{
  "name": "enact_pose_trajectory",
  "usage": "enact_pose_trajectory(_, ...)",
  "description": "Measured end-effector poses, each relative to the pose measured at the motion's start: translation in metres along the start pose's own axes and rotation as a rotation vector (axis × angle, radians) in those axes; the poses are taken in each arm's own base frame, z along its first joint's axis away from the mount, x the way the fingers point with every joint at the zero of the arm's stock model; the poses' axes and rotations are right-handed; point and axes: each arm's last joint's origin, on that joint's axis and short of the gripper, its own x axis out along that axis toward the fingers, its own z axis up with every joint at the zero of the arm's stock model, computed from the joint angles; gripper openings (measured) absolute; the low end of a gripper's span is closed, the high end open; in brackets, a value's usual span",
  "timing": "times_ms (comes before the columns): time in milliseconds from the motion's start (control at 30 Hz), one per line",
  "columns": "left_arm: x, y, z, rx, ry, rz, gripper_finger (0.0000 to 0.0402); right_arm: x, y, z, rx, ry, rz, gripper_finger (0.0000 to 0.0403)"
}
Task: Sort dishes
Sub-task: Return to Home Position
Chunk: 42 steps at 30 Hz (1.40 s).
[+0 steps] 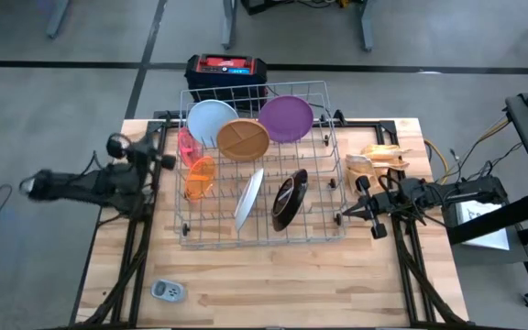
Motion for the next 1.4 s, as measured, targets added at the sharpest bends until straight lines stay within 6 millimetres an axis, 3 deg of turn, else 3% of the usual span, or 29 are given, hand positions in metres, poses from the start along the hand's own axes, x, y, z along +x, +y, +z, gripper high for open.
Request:
enact_pose_trajectory(133,0.023,0.008,-0.003,-0.002,0.058,0.12,0.0,0.0,0.0,0.0,0.007,-0.001,-0.001,0.0002)
enact_pose_trajectory(400,0.07,0.026,-0.018,0.107,0.085,0.011,0.0,0.0,0.0,0.0,0.019,-0.003,-0.001,0.0002)
enact_pose_trajectory(600,0.097,0.049,-0.03,-0.06,0.025,-0.082,0.0,0.0,0.0,0.0,0.047,-0.004,-0.001,0.0002)
enact_pose_trajectory(1400,0.098,0.054,-0.035,-0.203,0.039,-0.14,0.0,0.0,0.0,0.0,0.187,-0.001,0.0,0.0002)
